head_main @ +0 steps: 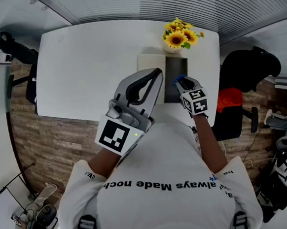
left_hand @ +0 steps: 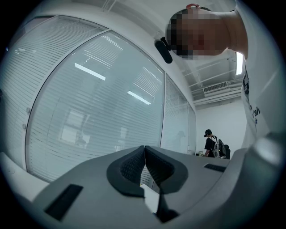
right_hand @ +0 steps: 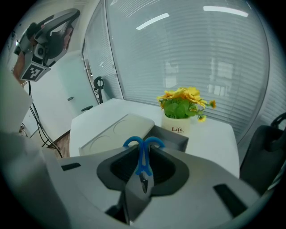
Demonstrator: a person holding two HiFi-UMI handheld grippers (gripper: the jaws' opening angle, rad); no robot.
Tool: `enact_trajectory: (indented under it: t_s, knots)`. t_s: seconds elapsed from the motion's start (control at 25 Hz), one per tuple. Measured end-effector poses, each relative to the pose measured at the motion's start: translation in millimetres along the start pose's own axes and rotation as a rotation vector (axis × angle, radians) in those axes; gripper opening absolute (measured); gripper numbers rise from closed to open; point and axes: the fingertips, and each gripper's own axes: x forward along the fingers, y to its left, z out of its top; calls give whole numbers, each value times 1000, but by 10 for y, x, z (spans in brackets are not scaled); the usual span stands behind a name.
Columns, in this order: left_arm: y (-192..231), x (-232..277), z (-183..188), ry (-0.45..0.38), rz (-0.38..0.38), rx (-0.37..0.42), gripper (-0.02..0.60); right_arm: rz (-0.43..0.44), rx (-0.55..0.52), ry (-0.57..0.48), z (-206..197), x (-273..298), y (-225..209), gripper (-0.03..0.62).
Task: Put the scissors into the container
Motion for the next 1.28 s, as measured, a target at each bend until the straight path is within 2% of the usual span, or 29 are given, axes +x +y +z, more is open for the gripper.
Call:
enact_trajectory:
  t_s: [1.28]
  knots:
    - [128,-51,18,-7,24,-8,20,-13,43,36,10,390,-110,89]
